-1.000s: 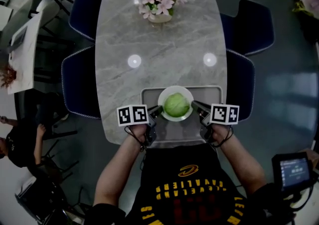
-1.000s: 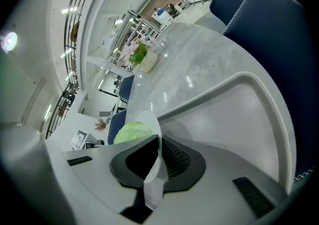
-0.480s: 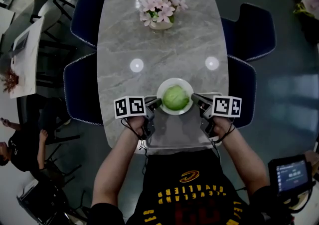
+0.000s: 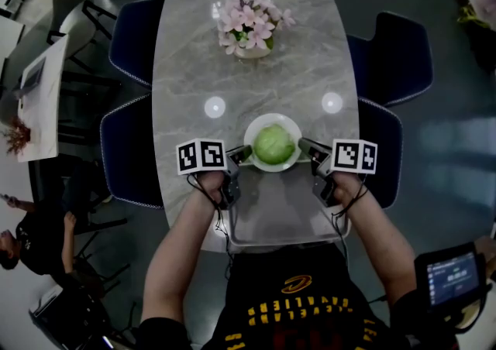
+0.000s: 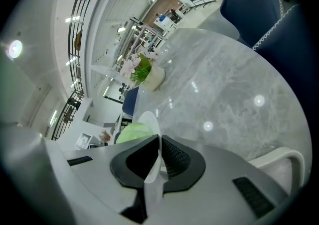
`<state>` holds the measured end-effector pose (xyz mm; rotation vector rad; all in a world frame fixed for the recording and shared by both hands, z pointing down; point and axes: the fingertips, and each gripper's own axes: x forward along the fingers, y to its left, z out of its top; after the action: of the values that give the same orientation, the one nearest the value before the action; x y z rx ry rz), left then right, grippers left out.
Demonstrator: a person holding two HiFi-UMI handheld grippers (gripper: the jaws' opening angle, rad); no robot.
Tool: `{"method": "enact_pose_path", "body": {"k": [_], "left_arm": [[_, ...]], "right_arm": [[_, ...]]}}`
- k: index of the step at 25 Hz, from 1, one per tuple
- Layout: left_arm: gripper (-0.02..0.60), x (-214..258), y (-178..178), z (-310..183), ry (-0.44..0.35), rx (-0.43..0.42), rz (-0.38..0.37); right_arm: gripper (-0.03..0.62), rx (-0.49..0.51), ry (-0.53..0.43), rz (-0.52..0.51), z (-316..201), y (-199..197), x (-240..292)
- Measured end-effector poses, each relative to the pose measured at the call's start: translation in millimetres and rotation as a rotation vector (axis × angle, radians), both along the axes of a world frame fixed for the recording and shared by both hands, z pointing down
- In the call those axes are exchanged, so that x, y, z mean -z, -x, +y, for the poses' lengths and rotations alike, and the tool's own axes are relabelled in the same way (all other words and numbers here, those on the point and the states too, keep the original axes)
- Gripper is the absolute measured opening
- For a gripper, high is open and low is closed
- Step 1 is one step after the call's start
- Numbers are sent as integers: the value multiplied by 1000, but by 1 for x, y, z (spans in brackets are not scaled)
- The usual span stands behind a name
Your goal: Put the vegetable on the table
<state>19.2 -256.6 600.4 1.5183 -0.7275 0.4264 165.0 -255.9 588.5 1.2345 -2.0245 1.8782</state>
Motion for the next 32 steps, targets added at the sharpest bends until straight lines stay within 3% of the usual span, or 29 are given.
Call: {"method": "enact_pose_path", "body": {"k": [16,32], "left_arm": [[38,-4,-2,-32,8,-11,-18],[38,-47,-2,-64,14,-13,-71]], "right_arm": [[29,-43,26,21,-31,-3,-7],[31,-36,55,50,-63,-4,-56]]}}
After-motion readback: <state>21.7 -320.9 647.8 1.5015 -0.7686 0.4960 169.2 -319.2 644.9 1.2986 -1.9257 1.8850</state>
